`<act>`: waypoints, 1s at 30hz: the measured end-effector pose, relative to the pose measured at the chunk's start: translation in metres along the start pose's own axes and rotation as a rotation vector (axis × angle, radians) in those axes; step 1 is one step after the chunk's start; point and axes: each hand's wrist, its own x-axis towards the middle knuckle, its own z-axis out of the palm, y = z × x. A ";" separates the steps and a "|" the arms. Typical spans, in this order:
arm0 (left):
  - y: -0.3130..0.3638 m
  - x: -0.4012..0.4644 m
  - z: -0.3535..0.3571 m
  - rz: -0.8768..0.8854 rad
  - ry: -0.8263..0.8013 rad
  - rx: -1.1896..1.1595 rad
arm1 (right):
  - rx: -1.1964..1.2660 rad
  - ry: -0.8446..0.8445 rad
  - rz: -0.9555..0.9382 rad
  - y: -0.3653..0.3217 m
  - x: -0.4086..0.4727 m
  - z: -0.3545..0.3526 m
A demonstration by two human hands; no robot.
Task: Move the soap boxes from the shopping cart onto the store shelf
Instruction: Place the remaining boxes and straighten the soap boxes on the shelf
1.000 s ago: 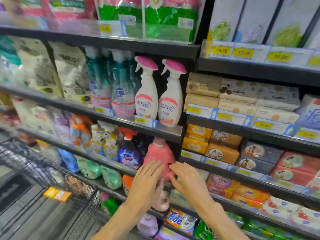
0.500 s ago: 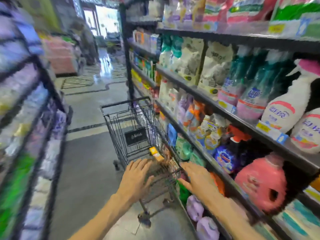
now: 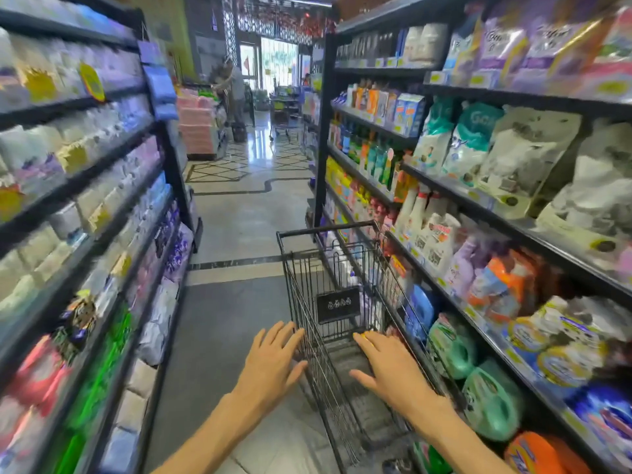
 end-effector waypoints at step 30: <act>-0.042 0.455 0.237 0.627 -0.532 -0.019 | 0.286 -0.274 0.746 0.177 0.265 0.144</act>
